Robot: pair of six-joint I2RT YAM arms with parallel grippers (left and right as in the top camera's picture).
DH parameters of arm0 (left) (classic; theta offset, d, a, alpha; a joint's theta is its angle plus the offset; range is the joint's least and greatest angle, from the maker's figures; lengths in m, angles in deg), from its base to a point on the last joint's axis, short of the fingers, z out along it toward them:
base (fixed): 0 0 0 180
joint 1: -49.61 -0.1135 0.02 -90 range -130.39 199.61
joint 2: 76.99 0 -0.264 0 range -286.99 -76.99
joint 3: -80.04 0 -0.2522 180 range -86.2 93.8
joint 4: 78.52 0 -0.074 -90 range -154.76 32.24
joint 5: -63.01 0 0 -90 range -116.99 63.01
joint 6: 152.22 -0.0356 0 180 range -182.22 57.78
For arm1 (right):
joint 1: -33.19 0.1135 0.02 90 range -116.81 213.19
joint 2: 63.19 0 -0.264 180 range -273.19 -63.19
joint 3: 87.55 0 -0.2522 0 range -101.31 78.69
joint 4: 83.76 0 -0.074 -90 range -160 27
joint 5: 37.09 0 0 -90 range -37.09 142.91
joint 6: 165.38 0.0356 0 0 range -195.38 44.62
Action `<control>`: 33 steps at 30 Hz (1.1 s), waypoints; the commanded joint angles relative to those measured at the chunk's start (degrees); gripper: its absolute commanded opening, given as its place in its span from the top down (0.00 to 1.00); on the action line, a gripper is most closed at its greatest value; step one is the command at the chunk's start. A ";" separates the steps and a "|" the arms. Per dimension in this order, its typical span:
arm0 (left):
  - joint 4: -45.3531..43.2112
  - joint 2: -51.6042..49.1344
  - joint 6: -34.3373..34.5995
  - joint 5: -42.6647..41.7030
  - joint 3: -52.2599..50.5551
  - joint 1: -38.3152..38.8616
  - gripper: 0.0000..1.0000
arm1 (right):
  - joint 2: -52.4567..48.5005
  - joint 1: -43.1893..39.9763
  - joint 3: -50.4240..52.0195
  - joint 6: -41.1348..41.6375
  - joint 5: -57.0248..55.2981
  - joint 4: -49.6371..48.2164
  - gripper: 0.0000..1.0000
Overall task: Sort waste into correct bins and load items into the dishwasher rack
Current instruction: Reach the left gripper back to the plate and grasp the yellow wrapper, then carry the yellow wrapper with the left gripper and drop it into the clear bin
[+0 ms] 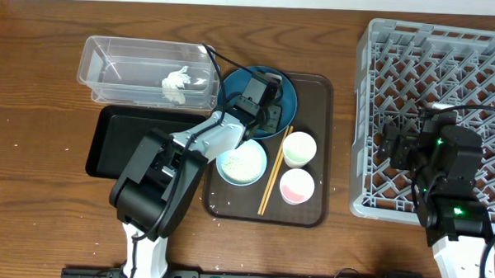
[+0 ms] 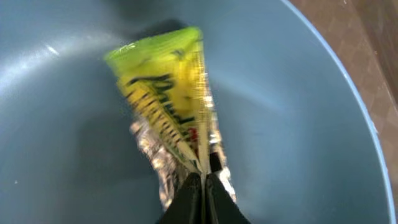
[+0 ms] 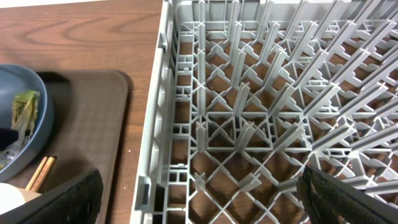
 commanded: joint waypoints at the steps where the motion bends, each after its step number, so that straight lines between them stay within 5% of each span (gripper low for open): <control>1: 0.17 1.33 -0.33 0.26 0.42 -0.42 0.94 | 0.04 0.87 -1.25 -0.07 0.22 0.00 0.01; 15: 5.66 22.34 -0.35 4.42 0.42 -13.09 0.94 | 0.04 0.87 -1.25 -0.09 0.22 0.02 0.01; 24: 6.82 22.86 -0.33 4.35 0.39 -25.14 0.94 | 0.04 0.87 -1.25 -0.07 0.22 0.02 0.01; 33: 6.56 19.93 -0.35 4.42 0.39 -28.06 0.94 | 0.04 0.87 -1.25 -0.07 0.24 0.04 0.01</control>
